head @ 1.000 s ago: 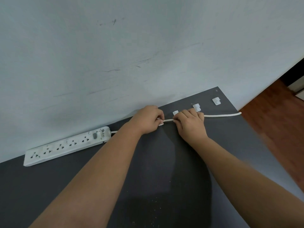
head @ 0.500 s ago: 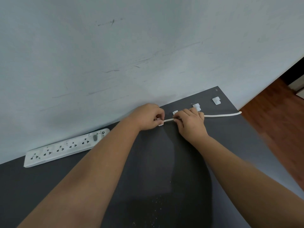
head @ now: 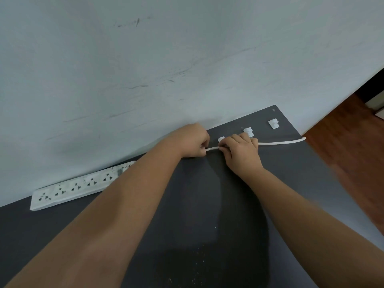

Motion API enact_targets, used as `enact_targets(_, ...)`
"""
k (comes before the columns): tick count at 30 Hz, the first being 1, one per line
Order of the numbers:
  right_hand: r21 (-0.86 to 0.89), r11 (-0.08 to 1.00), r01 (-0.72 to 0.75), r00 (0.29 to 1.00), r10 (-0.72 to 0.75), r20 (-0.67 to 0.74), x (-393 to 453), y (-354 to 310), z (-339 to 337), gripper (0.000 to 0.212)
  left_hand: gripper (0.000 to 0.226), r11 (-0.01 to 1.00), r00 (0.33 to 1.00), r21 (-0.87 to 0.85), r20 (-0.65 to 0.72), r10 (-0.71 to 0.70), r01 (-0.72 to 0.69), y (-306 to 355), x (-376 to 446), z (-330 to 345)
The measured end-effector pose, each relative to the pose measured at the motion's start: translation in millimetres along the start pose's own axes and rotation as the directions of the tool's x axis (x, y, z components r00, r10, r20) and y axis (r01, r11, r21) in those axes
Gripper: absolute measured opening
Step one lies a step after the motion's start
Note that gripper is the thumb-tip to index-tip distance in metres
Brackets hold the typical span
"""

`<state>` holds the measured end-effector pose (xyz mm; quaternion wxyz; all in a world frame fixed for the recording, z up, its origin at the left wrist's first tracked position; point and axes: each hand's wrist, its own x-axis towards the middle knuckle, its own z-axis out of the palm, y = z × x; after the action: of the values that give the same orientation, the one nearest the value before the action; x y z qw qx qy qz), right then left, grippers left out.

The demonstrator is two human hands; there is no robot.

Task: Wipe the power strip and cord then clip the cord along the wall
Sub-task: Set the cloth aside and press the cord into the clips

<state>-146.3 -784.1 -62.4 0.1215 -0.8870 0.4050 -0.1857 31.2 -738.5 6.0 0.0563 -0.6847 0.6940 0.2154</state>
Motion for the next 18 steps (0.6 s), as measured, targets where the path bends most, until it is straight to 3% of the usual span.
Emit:
enact_targets(8,-0.067,0.997,-0.030,1.000,0.030,0.002,-0.5,-2.8,2.5,0.003,0.032,0.956,0.995,-0.288,-0.053,-0.082,0.063,-10.2,-10.9,6.5)
enact_targets(14,0.020,0.996,-0.081,0.995,0.082,-0.063,-7.1,-0.6,5.6,0.007,0.016,0.898,0.978,-0.424,-0.111,-0.177,0.115,-14.9,-15.8,16.9)
enact_targets(18,0.146,0.983,-0.108,0.993,0.113,-0.030,-6.7,14.4,-8.0,0.025,0.048,0.856,0.980,-0.508,-0.102,-0.170,0.096,-9.0,-14.5,22.1)
